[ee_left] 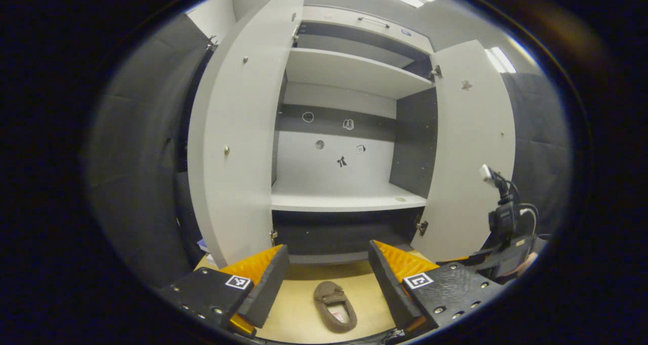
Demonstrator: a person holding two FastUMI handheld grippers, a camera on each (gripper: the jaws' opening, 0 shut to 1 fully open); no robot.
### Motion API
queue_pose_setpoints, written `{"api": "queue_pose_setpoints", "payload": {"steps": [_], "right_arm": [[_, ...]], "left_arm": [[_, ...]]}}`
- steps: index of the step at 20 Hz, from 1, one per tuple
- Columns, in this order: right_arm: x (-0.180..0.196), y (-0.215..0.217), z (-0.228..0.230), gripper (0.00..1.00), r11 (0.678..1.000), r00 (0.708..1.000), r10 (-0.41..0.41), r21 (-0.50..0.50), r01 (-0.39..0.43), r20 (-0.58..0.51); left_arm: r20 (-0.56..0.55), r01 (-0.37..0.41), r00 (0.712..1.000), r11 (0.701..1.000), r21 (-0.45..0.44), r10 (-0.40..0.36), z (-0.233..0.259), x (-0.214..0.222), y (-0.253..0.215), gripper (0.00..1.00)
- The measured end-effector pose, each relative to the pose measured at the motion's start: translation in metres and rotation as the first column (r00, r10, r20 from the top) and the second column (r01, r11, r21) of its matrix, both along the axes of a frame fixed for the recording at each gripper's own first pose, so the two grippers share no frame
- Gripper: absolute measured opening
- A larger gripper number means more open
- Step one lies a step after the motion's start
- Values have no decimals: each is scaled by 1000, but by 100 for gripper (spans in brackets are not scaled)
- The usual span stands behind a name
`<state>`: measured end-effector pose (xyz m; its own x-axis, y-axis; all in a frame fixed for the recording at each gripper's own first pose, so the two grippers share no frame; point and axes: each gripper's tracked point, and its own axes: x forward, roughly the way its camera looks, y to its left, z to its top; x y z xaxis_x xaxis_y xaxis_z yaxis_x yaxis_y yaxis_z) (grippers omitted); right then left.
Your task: Grab one shoe with the right hand and put it into the shoe cabinet, grab the other shoe with the left hand and put it into the shoe cabinet; then close the right door with the right hand and the left door with the left hand.
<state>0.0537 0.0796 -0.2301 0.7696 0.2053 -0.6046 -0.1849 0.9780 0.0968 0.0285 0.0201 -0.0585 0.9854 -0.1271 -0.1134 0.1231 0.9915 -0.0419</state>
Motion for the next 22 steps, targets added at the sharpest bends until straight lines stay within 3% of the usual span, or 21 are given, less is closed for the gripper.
{"api": "queue_pose_setpoints", "payload": {"steps": [6, 11, 15, 16, 18, 22], "right_arm": [[-4, 8, -83, 99, 1000, 983, 19, -6, -21, -183], [5, 2, -139, 98, 997, 967, 11, -74, -31, -255], [27, -16, -169, 99, 980, 977, -19, -195, -24, -214], [34, -22, -174, 92, 972, 981, -25, -234, -21, -193], [46, -29, -180, 99, 958, 987, -34, -287, -12, -158], [66, -35, -195, 96, 928, 993, -29, -372, -16, -115]], "left_arm": [[-42, -17, 999, 1000, -12, 17, -5, 0, 2, 93], [-66, -31, 997, 1000, 7, 31, -14, -6, 5, 93], [-83, -25, 996, 1000, 12, 26, -17, -11, 3, 93], [-86, -23, 996, 1000, 20, 25, -18, -11, 3, 93], [-88, -22, 996, 999, 35, 25, -19, -12, 5, 93], [-99, -31, 994, 998, 48, 35, -24, -14, 8, 93]]}}
